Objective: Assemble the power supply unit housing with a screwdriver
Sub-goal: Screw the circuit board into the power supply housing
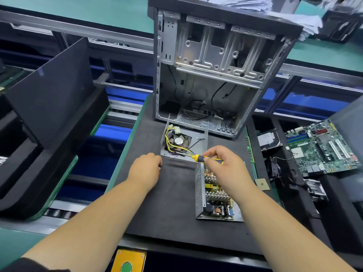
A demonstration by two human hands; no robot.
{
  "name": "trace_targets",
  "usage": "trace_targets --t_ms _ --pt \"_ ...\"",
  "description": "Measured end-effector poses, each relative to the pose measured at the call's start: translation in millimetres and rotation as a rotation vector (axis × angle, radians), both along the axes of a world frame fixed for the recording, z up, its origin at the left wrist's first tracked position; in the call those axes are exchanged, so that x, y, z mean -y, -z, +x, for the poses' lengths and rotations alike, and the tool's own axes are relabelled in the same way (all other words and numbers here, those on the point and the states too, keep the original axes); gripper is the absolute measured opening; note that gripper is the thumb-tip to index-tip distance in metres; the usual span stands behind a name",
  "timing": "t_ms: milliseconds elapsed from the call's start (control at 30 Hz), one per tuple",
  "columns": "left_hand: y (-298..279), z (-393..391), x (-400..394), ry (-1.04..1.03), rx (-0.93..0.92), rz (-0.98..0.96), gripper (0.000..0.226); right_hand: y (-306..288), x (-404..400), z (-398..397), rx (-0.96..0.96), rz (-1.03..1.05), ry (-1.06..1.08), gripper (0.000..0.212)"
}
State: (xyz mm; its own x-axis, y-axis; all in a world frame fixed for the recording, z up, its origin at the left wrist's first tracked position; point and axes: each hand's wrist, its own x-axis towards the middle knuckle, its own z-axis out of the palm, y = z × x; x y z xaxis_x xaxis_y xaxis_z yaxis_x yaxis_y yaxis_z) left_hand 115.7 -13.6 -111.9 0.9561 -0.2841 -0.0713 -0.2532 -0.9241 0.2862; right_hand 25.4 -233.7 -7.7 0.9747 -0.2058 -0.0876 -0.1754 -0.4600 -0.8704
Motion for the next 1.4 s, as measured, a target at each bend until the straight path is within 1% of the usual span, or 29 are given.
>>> trace_targets --t_ms 167,267,333,433,500,567,667,733,833,933,1067,1200,1267,1400 --pt "0 0 5 -0.048 -0.043 -0.062 0.013 -3 10 -4 0.027 0.048 -0.001 0.012" --pt "-9 -4 5 -0.080 -0.064 -0.230 0.014 -6 19 -6 0.044 0.065 0.007 0.013" --pt "-19 -11 5 -0.165 -0.113 -0.448 0.017 -10 27 -7 0.051 0.105 0.020 0.012" --pt "-39 -28 10 -0.316 -0.281 -0.982 0.012 -20 39 -8 0.102 0.180 0.050 0.012" --pt "-56 -36 16 -0.333 -0.363 -1.253 0.014 -29 47 -9 0.159 0.221 0.051 0.012" --pt "-73 -42 23 -0.330 -0.414 -1.434 0.016 -38 53 -12 0.212 0.285 0.033 0.012" --pt "-95 -47 38 -0.321 -0.458 -1.611 0.014 -49 59 -17 0.282 0.374 0.010 0.008" --pt "-106 -51 50 -0.307 -0.478 -1.660 0.013 -56 63 -19 0.310 0.403 0.003 0.002" --pt "-116 -56 68 -0.288 -0.522 -1.671 0.010 -65 72 -22 0.338 0.419 -0.015 0.003" --pt "-120 -61 85 -0.271 -0.547 -1.653 0.008 -70 83 -24 0.349 0.403 -0.024 0.003" --pt "-122 -66 102 -0.254 -0.556 -1.643 0.012 -71 100 -28 0.349 0.387 -0.035 0.005" --pt "-123 -72 119 -0.242 -0.563 -1.612 0.009 -70 117 -33 0.350 0.382 -0.043 0.004" --pt "-123 -74 126 -0.257 -0.563 -1.586 0.012 -70 124 -36 0.350 0.381 -0.060 0.007" --pt "-123 -77 138 -0.310 -0.585 -1.546 0.006 -71 137 -41 0.343 0.342 -0.106 0.013"
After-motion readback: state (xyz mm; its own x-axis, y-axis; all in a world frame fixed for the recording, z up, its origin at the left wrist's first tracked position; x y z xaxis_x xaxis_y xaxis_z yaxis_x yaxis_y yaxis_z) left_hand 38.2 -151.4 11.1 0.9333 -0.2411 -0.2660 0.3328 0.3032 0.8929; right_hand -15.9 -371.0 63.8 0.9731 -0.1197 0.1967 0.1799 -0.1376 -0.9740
